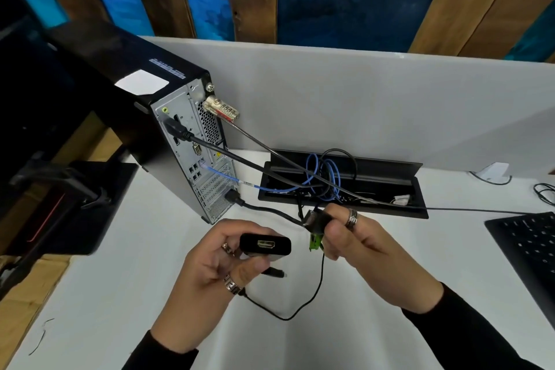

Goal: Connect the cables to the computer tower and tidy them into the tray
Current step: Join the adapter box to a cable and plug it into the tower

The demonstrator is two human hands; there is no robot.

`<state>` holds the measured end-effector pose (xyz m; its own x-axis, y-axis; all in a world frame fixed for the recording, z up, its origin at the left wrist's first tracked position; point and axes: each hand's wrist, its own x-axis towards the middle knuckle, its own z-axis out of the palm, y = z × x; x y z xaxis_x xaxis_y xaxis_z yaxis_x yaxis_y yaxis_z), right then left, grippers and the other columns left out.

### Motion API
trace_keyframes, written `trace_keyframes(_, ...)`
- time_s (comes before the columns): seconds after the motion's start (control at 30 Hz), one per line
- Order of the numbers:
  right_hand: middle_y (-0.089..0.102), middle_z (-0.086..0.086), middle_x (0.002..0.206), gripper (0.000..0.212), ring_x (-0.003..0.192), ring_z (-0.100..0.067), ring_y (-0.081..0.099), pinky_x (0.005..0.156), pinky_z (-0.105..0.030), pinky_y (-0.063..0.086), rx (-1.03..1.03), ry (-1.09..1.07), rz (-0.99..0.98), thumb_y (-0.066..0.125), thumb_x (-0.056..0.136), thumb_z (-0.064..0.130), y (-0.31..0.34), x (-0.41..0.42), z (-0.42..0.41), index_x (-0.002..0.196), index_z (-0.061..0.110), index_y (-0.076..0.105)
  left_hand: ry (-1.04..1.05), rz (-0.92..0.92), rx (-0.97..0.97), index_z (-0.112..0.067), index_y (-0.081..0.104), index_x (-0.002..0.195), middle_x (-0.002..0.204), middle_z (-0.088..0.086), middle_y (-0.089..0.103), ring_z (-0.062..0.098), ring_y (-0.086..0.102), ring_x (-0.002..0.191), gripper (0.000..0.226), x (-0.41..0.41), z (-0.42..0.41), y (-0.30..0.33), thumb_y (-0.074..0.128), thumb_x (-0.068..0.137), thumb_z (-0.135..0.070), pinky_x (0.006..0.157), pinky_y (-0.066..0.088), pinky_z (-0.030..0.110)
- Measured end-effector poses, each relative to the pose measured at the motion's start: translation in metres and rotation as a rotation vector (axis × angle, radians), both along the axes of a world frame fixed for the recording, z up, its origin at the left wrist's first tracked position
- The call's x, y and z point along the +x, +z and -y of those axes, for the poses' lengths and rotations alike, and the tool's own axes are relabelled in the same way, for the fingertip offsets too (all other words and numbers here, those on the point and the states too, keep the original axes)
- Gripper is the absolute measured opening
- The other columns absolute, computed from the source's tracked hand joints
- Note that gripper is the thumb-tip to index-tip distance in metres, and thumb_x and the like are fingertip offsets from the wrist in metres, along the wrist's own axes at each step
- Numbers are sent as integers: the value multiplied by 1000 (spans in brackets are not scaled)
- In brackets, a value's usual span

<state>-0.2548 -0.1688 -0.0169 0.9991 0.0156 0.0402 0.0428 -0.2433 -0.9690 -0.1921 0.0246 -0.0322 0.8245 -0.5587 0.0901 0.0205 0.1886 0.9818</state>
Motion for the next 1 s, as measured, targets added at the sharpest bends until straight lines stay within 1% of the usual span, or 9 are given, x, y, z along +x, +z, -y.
trace_keyframes(0.1, 45, 18, 60, 35, 58, -2, 39, 58, -11, 32, -66, 8, 16, 35, 78, 74, 3, 2, 0, 72, 48, 57, -4, -3, 11, -33, 71, 85, 84, -2, 74, 14, 70, 79, 31, 5, -1, 1, 80, 59, -47, 71, 56, 20)
trace_keyframes(0.23, 47, 8, 62, 31, 55, -6, 39, 53, -12, 31, -195, -13, 13, 40, 84, 53, 7, 4, 2, 80, 31, 61, -36, 13, 96, -41, 70, 84, 75, -16, 70, 2, 67, 68, 34, 14, -7, 2, 80, 54, -51, 57, 52, 14)
trace_keyframes(0.3, 49, 16, 61, 23, 53, -3, 41, 52, -8, 31, -268, 4, 35, 42, 86, 48, 10, 5, -1, 76, 34, 58, -38, 47, 204, -46, 68, 86, 77, -16, 70, 2, 63, 61, 37, 18, -12, 1, 78, 52, -56, 52, 52, 19)
trace_keyframes(0.37, 49, 21, 61, 15, 53, -1, 43, 52, -5, 31, -344, 36, 51, 42, 88, 45, 13, 7, -4, 76, 42, 52, -41, 83, 268, -47, 66, 89, 87, -12, 71, 11, 65, 69, 40, 22, -15, -1, 73, 54, -65, 62, 56, 32)
trace_keyframes(0.4, 48, 20, 61, 14, 53, -2, 43, 52, -5, 31, -375, 48, 51, 42, 88, 46, 13, 8, -5, 76, 46, 49, -44, 105, 273, -47, 65, 90, 89, -11, 71, 11, 67, 76, 39, 24, -16, -2, 71, 56, -66, 70, 56, 34)
trace_keyframes(0.47, 45, 17, 59, 16, 52, -6, 42, 51, -8, 30, -422, 61, 40, 40, 88, 51, 13, 9, -7, 73, 51, 46, -51, 173, 291, -47, 64, 91, 90, -14, 71, 9, 67, 83, 34, 25, -18, -2, 69, 62, -64, 77, 55, 26)
trace_keyframes(0.77, 42, 13, 52, 17, 50, -16, 37, 47, -23, 29, -552, 116, 24, 32, 84, 62, 13, 11, -7, 69, 59, 40, -54, 377, 423, -46, 62, 96, 92, -19, 70, 10, 65, 81, 33, 31, -17, 3, 60, 69, -65, 70, 51, 22)
trace_keyframes(0.87, 39, 7, 52, 19, 52, -18, 38, 49, -31, 34, -592, 111, 18, 30, 83, 65, 13, 10, -5, 69, 55, 39, -68, 414, 463, -47, 61, 98, 92, -20, 70, 12, 65, 80, 34, 32, -18, 2, 59, 69, -66, 71, 52, 24)
trace_keyframes(1.0, 43, 1, 56, 28, 53, -20, 40, 50, -32, 34, -648, 120, 16, 28, 82, 66, 12, 10, -2, 78, 45, 45, -98, 461, 497, -48, 60, 100, 92, -23, 70, 8, 66, 81, 32, 33, -17, 5, 60, 70, -60, 71, 52, 25)
